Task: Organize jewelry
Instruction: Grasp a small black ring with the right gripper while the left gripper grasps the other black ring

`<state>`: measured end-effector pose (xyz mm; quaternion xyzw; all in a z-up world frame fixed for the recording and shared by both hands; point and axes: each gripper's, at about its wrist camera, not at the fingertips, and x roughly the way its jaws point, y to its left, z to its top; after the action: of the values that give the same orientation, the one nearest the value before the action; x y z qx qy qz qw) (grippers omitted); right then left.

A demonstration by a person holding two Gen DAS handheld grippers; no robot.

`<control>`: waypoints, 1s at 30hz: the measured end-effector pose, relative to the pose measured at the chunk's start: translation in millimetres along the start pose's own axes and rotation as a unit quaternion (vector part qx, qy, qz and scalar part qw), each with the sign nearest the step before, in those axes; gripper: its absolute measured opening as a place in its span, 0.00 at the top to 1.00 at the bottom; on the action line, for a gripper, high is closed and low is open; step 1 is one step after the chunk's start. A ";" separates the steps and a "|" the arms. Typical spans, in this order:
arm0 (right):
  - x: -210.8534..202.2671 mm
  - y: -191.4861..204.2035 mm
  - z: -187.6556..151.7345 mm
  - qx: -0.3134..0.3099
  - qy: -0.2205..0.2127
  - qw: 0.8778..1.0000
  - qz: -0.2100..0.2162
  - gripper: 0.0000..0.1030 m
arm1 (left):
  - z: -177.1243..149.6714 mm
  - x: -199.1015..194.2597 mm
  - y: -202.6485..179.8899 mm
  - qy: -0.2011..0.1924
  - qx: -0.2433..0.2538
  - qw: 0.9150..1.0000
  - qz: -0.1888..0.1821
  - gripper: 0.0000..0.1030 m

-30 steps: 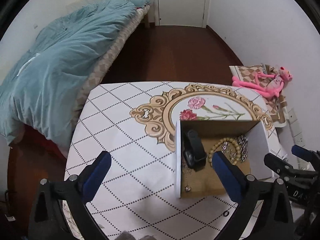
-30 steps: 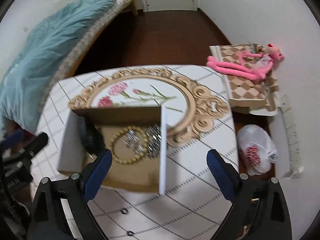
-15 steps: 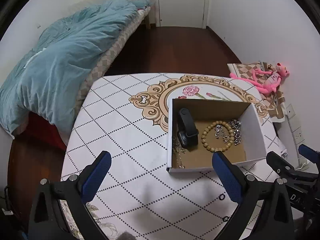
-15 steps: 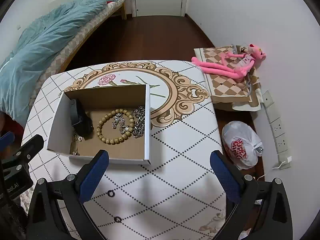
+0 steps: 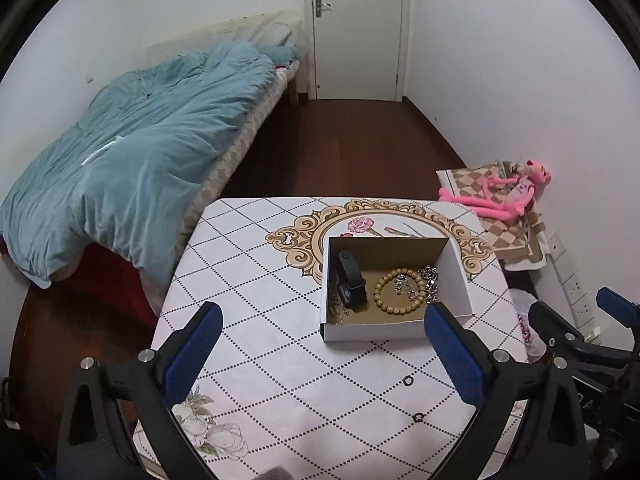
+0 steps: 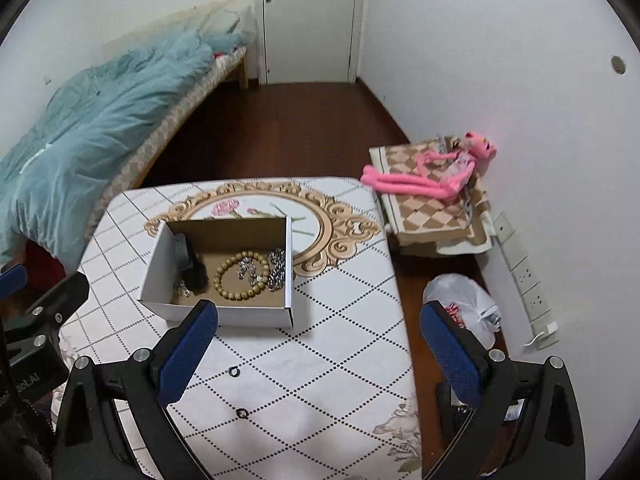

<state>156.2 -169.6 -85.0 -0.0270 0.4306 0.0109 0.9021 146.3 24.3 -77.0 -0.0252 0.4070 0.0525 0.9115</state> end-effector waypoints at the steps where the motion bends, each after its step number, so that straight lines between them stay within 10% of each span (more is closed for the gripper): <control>1: -7.7 -0.4 -0.9 0.000 -0.006 1.000 0.000 0.01 | -1.0 -3.2 0.6 -0.001 -0.002 1.000 -0.002 0.00; 12: -39.8 -8.4 -10.8 0.018 -0.017 1.000 0.010 0.01 | -18.3 -13.9 6.5 0.017 0.002 1.000 0.013 0.00; 21: 45.6 7.7 -82.3 0.015 0.092 0.995 0.043 0.01 | -90.2 72.1 15.4 0.150 0.041 0.987 0.037 0.00; 30: 96.0 43.7 -131.6 -0.008 0.138 0.986 0.089 0.28 | -125.1 109.6 31.7 0.200 0.033 0.978 0.058 0.00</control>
<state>112.5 -133.9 -243.9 0.0029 0.5515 0.0911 0.8292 122.8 52.9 -242.2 0.0180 0.5832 0.0855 0.8076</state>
